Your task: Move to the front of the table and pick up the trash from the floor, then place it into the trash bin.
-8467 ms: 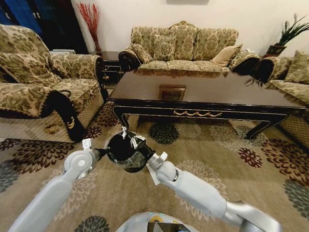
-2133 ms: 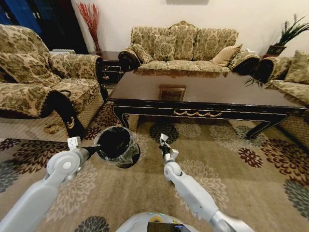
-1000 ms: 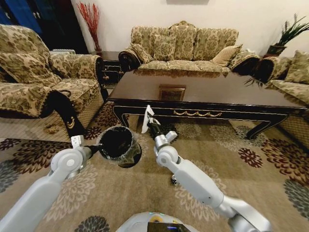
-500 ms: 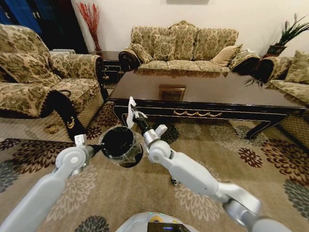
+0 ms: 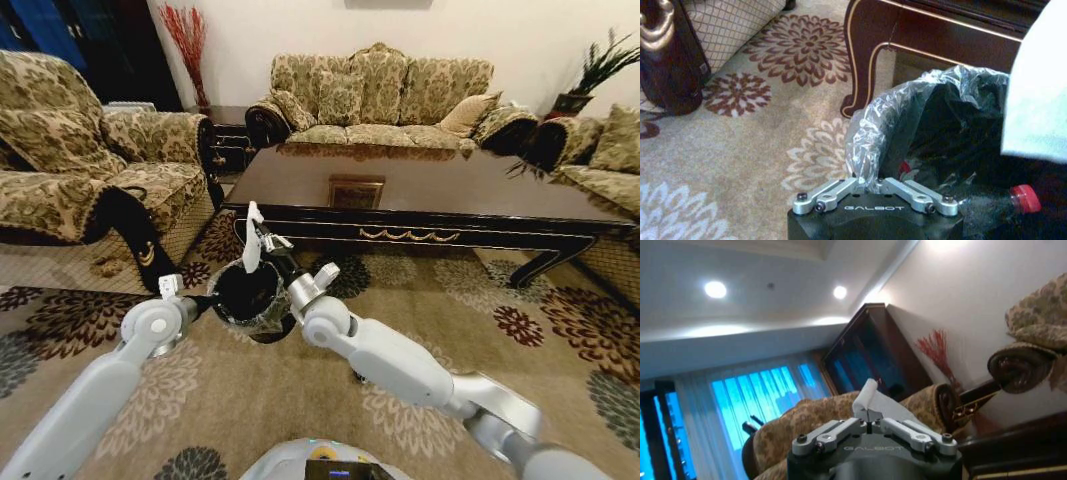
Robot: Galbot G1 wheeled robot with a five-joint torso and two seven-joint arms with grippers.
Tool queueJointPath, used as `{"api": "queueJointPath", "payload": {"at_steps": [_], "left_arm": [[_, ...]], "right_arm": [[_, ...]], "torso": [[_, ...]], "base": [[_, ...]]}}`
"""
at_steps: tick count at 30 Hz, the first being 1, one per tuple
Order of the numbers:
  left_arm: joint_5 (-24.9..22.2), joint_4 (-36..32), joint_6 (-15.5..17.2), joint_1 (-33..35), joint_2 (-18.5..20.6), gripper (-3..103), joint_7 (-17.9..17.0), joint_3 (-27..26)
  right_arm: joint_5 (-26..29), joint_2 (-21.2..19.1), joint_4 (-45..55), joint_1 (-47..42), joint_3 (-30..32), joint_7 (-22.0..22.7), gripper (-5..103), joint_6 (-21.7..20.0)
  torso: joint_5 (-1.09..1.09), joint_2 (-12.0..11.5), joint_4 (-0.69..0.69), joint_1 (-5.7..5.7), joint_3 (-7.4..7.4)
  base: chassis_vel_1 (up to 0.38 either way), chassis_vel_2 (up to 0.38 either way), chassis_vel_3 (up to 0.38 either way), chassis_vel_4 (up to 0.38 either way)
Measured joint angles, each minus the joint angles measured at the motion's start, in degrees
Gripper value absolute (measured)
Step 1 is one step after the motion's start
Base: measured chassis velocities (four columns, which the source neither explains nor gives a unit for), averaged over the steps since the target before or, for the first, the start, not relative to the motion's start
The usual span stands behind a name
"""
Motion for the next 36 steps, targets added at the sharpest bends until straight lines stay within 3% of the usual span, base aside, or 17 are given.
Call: {"api": "queueJointPath", "payload": {"at_steps": [23,26,29,31,34,36], "left_arm": [[-0.01,-2.07,0.00,2.79,0.15,1,0.07,-2.47],[0.02,-2.42,0.00,3.21,0.20,1,0.07,-2.81],[0.04,-2.89,0.00,3.72,0.25,1,0.07,-3.14],[0.04,-3.01,0.00,3.87,0.24,1,0.07,-3.21],[0.08,-3.30,0.00,4.40,0.23,1,0.05,-3.48],[0.10,-3.35,0.00,4.48,0.23,1,0.05,-3.53]], "right_arm": [[-4.99,-0.63,-0.44,-3.85,-3.01,1.54,-3,-0.35],[-5.74,-0.74,-0.08,-4.03,-3.12,2.78,7,-0.86],[-6.28,-0.90,0.18,-4.40,-3.16,3.44,22,-1.09],[-6.39,-0.95,0.27,-4.49,-3.17,3.58,22,-1.13],[-6.51,-1.18,0.63,-4.61,-3.16,4.02,39,-1.34],[-6.52,-1.21,0.66,-4.63,-3.13,4.05,39,-1.36]], "torso": [[0.00,0.01,0.00,0.00,0.00],[0.00,0.01,0.00,0.00,0.00],[0.00,0.01,0.00,0.00,0.00],[0.00,0.01,0.00,0.00,0.00],[0.00,0.01,0.00,0.00,0.00],[0.00,0.01,0.00,0.00,0.00]], "base": [[0.000,0.000,0.000,0.000],[0.000,0.000,0.000,0.000],[0.000,0.000,0.000,0.000],[0.000,0.000,0.000,0.000],[0.000,0.000,0.000,0.000],[0.000,0.000,0.000,0.000]]}}
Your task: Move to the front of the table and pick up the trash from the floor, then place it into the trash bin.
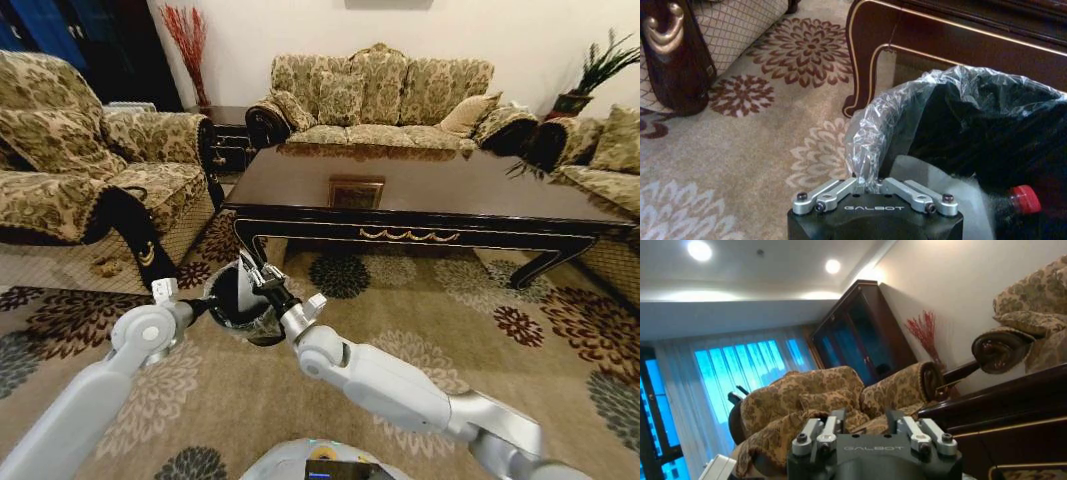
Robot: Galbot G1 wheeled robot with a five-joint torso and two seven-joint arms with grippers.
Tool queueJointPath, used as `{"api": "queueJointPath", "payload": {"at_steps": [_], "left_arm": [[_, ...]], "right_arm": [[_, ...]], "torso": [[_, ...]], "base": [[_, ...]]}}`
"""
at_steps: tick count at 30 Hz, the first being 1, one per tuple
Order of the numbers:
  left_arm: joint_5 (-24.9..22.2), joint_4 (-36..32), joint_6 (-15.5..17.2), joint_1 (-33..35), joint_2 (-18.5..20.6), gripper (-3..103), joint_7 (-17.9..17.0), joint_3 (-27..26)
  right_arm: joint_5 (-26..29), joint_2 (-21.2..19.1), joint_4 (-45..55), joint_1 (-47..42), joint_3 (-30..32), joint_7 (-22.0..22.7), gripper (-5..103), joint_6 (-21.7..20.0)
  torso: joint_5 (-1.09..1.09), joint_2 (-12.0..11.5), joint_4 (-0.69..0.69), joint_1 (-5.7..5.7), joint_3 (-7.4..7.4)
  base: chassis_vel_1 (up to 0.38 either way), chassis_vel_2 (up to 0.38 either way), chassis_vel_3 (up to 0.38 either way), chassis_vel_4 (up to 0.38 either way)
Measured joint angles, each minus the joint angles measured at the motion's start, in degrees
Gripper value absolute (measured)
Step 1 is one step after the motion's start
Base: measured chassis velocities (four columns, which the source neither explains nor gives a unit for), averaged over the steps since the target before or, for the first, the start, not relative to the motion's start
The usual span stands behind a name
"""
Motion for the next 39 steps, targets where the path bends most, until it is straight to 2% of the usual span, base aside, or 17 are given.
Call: {"api": "queueJointPath", "payload": {"at_steps": [4,5,8,10,11,13,17,22,24,26,29,31,33,34,35,37,39], "left_arm": [[0.05,-0.34,0.00,0.32,0.09,1,-0.02,-0.24],[0.05,-0.34,0.00,0.32,0.09,1,-0.02,-0.24],[0.05,-0.53,0.00,0.54,0.14,1,-0.06,-0.32],[0.06,-0.57,0.00,0.59,0.16,1,-0.06,-0.32],[0.06,-0.61,0.00,0.69,0.22,1,-0.07,-0.37],[0.07,-0.61,0.00,0.74,0.30,1,-0.08,-0.40],[0.12,-0.62,0.00,0.81,0.52,1,-0.10,-0.49],[0.14,-0.62,0.00,0.74,0.70,1,-0.11,-0.68],[0.14,-0.61,0.00,0.79,1.30,1,-0.13,-1.29],[0.14,-0.62,0.00,0.83,1.37,1,-0.14,-1.36],[0.18,-0.61,0.00,0.83,1.26,1,-0.14,-1.37],[0.35,-0.62,0.00,0.80,1.04,1,-0.13,-1.28],[0.58,-0.61,0.00,0.79,0.87,1,-0.12,-1.02],[0.58,-0.61,0.00,0.79,0.87,1,-0.12,-1.02],[0.63,-0.62,0.00,0.79,0.86,1,-0.12,-0.98],[0.70,-0.85,0.00,0.81,0.94,1,-0.12,-0.95],[0.70,-0.96,0.00,0.85,0.99,1,-0.11,-0.98]], "right_arm": [[0.00,-0.24,0.19,-0.28,0.37,0.21,61,-0.12],[0.00,-0.24,0.19,-0.28,0.37,0.21,61,-0.12],[-0.01,-0.39,0.41,-0.51,0.53,0.25,77,-0.16],[-0.01,-0.43,0.45,-0.54,0.57,0.26,77,-0.17],[-0.02,-0.51,0.54,-0.60,0.63,0.27,88,-0.19],[-0.03,-0.55,0.58,-0.64,0.68,0.27,88,-0.20],[-0.17,-0.61,0.61,-0.88,0.96,0.29,99,-0.25],[1.57,-0.51,-0.73,-1.91,3.83,2.00,100,-1.76],[5.02,-1.66,-5.36,-3.92,9.89,9.73,100,-4.76],[4.77,-2.38,-6.45,-4.30,10.89,10.85,100,-5.14],[4.18,-4.91,-8.22,-5.84,13.69,15.37,100,-6.89],[4.29,-6.39,-8.62,-7.07,15.14,19.28,100,-8.48],[5.85,-7.59,-9.13,-8.87,16.96,26.82,100,-12.62],[5.85,-7.59,-9.13,-8.87,16.96,26.82,100,-12.62],[6.76,-7.69,-9.41,-9.42,17.40,29.39,100,-13.88],[8.81,-7.72,-10.61,-10.99,18.61,35.99,100,-18.58],[9.04,-7.81,-10.84,-11.41,18.88,36.88,100,-19.42]], "torso": [[0.00,0.00,0.00,0.00,0.00],[0.00,0.00,0.00,0.00,0.00],[0.00,0.00,0.00,0.00,0.00],[0.00,0.00,0.00,0.00,0.00],[0.00,0.00,0.00,0.00,0.00],[0.00,0.00,0.00,0.00,0.00],[0.00,0.00,0.00,0.00,0.00],[0.00,0.00,0.01,0.00,0.00],[0.01,0.00,0.01,0.00,0.00],[0.01,-0.01,0.00,0.00,0.01],[0.01,-0.01,0.00,0.01,0.01],[0.01,-0.01,0.00,0.01,0.01],[0.01,-0.01,-0.01,0.01,0.01],[0.01,-0.01,-0.01,0.01,0.01],[0.00,-0.01,-0.01,0.01,0.01],[0.01,-0.03,0.00,0.01,0.01],[0.01,-0.03,0.00,0.01,0.01]], "base": [[0.000,0.000,0.000,0.000],[0.000,0.000,0.000,0.000],[0.000,0.000,0.000,0.000],[0.000,0.000,0.000,0.000],[0.000,0.000,0.000,0.000],[0.000,0.000,0.000,0.000],[0.000,0.000,0.000,0.000],[0.000,0.000,0.000,0.000],[0.000,0.000,0.000,0.000],[0.000,0.000,0.000,0.000],[0.000,0.000,0.000,0.000],[0.000,0.000,0.000,0.000],[0.000,0.000,0.000,0.000],[0.000,0.000,0.000,0.000],[0.000,0.000,0.000,0.000],[0.000,0.000,0.000,0.000],[0.000,0.000,0.000,0.000]]}}
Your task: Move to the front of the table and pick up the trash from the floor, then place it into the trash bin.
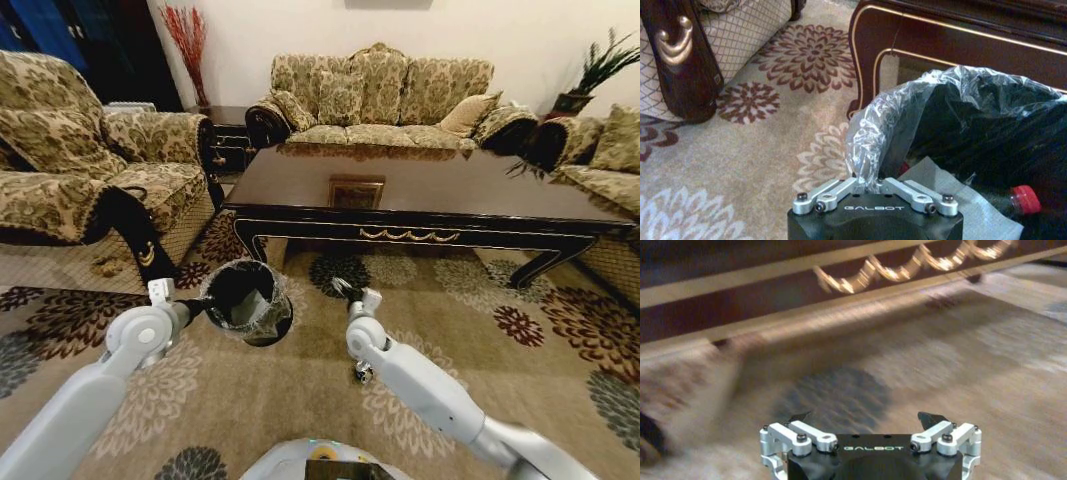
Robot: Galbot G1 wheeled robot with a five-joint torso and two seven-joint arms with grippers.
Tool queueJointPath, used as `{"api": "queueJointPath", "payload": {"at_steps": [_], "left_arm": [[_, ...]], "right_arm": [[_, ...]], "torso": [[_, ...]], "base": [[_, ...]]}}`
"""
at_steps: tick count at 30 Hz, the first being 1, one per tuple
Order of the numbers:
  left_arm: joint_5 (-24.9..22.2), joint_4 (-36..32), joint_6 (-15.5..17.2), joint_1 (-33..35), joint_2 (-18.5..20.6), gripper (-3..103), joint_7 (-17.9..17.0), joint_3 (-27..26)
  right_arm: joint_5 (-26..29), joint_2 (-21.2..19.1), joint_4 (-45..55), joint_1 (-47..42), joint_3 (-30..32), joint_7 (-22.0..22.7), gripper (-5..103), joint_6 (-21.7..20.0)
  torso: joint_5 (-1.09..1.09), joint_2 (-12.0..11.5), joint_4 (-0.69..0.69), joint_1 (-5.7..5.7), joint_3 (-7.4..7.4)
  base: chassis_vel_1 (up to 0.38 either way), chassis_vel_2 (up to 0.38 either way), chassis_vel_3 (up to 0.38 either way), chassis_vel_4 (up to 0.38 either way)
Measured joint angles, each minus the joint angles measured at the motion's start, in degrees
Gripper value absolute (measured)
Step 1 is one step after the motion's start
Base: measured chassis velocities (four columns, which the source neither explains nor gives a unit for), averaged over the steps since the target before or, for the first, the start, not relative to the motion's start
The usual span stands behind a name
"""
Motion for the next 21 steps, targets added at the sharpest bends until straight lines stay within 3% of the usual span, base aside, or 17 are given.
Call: {"api": "queueJointPath", "payload": {"at_steps": [5,14,21], "left_arm": [[0.51,-0.90,0.00,1.41,-0.19,1,0.02,-1.00],[2.52,-2.64,0.00,4.57,-1.62,1,0.39,-3.05],[3.46,-3.41,0.01,5.19,-2.90,1,0.95,-3.07]], "right_arm": [[1.60,-0.30,-1.57,-3.52,1.00,2.88,100,-5.95],[1.88,2.26,-5.23,-6.97,0.51,2.85,100,-9.71],[4.84,1.65,-7.73,-6.98,-0.76,3.53,100,-13.08]], "torso": [[-0.01,0.00,-0.01,0.00,-0.01],[0.00,0.00,0.01,-0.01,-0.01],[-0.02,0.01,0.00,-0.01,-0.01]], "base": [[0.000,0.000,0.000,0.000],[0.000,0.000,0.000,0.000],[0.000,0.000,0.000,0.000]]}}
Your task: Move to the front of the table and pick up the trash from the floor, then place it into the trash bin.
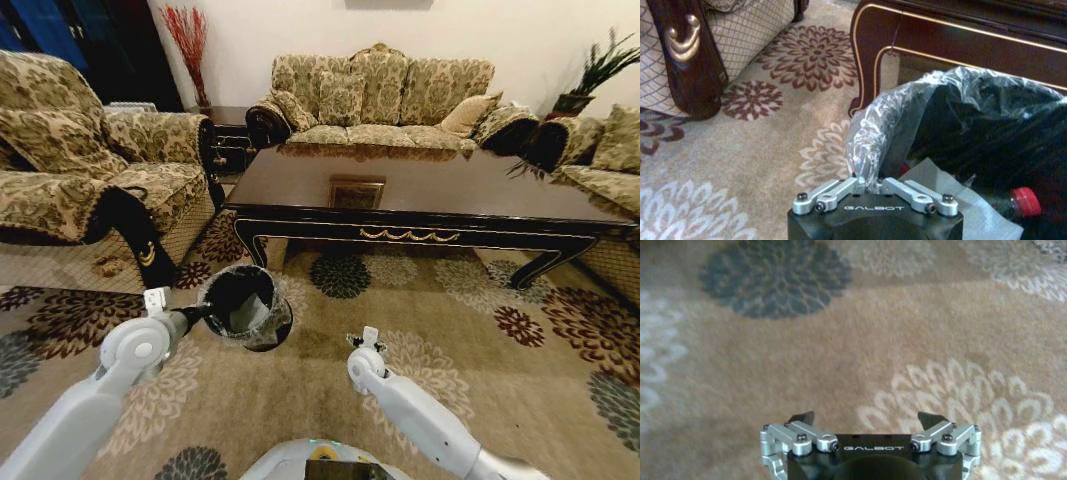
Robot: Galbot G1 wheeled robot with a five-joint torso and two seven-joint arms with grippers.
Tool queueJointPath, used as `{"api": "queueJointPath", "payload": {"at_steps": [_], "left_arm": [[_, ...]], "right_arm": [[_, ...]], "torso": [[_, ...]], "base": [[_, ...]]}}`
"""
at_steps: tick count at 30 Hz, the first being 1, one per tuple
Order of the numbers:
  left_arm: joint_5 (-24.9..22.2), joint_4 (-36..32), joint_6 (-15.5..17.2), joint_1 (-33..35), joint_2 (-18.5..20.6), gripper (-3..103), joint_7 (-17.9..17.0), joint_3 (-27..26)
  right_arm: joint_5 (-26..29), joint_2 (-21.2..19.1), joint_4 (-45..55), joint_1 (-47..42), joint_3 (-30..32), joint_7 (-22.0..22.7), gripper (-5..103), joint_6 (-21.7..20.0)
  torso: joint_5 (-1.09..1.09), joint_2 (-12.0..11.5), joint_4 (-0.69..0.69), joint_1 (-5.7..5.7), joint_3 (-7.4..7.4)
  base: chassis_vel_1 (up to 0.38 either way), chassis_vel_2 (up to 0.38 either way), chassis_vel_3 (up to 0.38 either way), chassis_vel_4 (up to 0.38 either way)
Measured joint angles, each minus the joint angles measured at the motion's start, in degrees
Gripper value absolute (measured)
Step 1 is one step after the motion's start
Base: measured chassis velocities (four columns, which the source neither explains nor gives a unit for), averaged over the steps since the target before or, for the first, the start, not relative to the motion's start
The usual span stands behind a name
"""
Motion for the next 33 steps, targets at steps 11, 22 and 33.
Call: {"api": "queueJointPath", "payload": {"at_steps": [11,22,33], "left_arm": [[0.19,0.21,0.00,-0.47,1.02,1,0.23,0.44],[0.30,0.66,0.00,-1.31,1.02,1,0.66,1.12],[1.31,0.86,0.00,-1.72,0.78,1,1.38,1.54]], "right_arm": [[2.11,2.12,-3.55,-1.50,-0.12,0.23,100,-1.59],[7.10,9.48,-3.84,-4.94,13.26,10.07,100,-0.23],[11.01,15.19,-5.62,-7.19,25.10,13.45,100,0.87]], "torso": [[0.01,0.00,0.00,0.00,0.00],[0.01,0.00,0.00,0.00,0.01],[0.01,0.01,0.00,0.01,0.01]], "base": [[0.000,0.000,0.000,0.000],[0.000,0.000,0.000,0.000],[0.000,0.000,0.000,0.000]]}}
